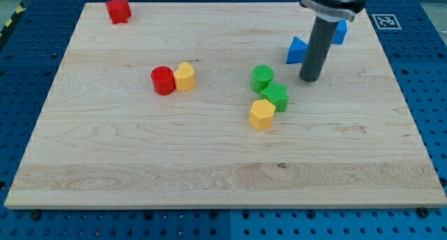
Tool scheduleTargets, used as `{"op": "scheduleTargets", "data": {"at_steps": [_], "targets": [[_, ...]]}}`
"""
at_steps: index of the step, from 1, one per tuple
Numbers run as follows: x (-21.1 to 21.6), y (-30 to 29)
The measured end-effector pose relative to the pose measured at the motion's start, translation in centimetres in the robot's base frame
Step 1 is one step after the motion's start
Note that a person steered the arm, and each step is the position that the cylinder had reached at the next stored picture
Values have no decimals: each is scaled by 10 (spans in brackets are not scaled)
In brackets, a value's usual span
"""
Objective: Move the blue triangle towards the top center of the board
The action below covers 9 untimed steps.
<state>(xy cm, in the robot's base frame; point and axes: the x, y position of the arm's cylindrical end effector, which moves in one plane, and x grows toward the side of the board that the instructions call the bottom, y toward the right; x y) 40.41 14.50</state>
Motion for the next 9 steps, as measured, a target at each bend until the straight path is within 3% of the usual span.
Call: {"op": "scheduleTargets", "data": {"at_steps": [5, 7, 9], "targets": [[-43, 6], [-70, -54], [-65, 6]]}}
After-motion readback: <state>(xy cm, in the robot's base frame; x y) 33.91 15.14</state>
